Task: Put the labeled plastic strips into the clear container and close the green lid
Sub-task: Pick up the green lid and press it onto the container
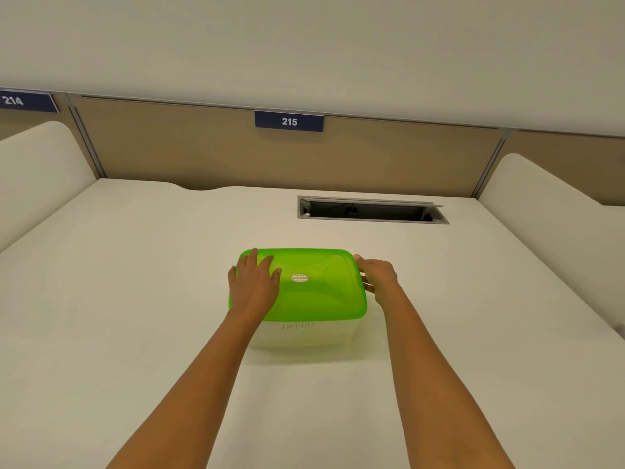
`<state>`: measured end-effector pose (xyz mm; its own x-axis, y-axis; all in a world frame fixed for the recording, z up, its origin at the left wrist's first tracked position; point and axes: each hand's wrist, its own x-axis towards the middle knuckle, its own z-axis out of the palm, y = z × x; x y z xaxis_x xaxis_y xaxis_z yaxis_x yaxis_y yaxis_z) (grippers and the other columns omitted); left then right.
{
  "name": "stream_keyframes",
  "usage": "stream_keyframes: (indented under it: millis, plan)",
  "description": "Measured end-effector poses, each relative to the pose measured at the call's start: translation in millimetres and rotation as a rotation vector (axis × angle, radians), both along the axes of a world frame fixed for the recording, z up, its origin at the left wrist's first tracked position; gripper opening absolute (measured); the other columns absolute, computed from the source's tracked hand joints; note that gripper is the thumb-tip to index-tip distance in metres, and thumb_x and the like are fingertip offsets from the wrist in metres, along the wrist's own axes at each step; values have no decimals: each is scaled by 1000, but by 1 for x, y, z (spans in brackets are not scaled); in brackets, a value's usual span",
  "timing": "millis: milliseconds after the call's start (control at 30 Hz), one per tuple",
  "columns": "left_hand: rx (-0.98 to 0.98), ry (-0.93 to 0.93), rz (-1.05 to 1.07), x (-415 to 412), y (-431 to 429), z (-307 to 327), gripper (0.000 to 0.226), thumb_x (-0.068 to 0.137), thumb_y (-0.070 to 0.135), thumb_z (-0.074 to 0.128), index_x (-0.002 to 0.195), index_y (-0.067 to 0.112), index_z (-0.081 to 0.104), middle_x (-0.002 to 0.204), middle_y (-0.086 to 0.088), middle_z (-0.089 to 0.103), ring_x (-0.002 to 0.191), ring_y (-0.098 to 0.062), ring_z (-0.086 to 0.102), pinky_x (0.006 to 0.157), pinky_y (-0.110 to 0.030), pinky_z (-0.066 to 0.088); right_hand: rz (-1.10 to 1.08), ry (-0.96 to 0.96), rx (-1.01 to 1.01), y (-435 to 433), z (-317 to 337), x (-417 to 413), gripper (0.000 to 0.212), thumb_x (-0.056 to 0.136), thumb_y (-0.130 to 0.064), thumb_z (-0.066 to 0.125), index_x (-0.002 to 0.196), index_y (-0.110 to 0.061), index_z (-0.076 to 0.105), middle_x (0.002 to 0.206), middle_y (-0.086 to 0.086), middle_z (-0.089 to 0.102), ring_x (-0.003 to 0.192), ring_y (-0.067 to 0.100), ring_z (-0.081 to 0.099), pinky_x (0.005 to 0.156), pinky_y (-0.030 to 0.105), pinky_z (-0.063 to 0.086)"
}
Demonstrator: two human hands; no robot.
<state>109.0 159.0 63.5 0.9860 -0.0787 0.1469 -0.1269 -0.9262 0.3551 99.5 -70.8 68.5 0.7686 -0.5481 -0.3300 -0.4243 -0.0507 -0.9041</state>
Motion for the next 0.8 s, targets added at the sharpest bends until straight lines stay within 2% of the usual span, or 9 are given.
stream_keyframes:
  millis: [167,267,367,467,567,667,800]
  plan:
    - [9,-28,40,-10,-1,-1,47,99,41,35,142,23,41,155,-9,29,144,-25,24,115,-44,21,-8,-6,128,5,-6,-27,37,87,-26,66,115,-3,64,121,17,63,108,31,60,79,34,52]
    - [-25,-23,79,-15,4,-1,47,99,40,34,143,23,41,155,-9,30,143,-25,24,113,-45,25,-31,-7,168,11,-11,-46,35,86,-27,67,113,-4,65,118,15,64,95,25,60,69,31,51]
    - [-53,-22,115,-20,6,-2,47,99,38,35,142,22,42,154,-9,30,143,-25,24,109,-44,28,-48,-23,218,16,-14,-63,33,86,-26,67,111,-5,66,116,15,65,91,23,59,70,30,52]
    - [-59,-2,131,-22,6,-1,47,99,37,33,143,22,40,154,-8,30,143,-25,24,107,-44,30,-42,-51,293,20,-13,-79,37,86,-21,68,117,-2,63,108,13,62,89,21,55,67,26,52]
    - [-52,4,133,-23,4,0,47,99,37,33,143,22,40,154,-9,30,142,-26,24,107,-45,30,-34,-96,389,24,-12,-89,40,87,-10,66,124,4,58,106,17,60,78,19,53,59,21,53]
    - [-41,-3,134,-23,4,0,47,99,37,33,143,21,41,154,-9,31,141,-26,25,106,-45,30,-65,-139,405,29,-11,-93,41,87,-4,65,125,8,55,122,27,60,88,26,55,64,22,55]
    - [-40,12,127,-24,4,1,47,100,36,32,143,21,40,154,-8,30,142,-26,25,107,-45,29,-74,-140,385,29,-9,-91,38,86,-1,65,122,9,57,124,29,59,91,29,56,71,28,55]
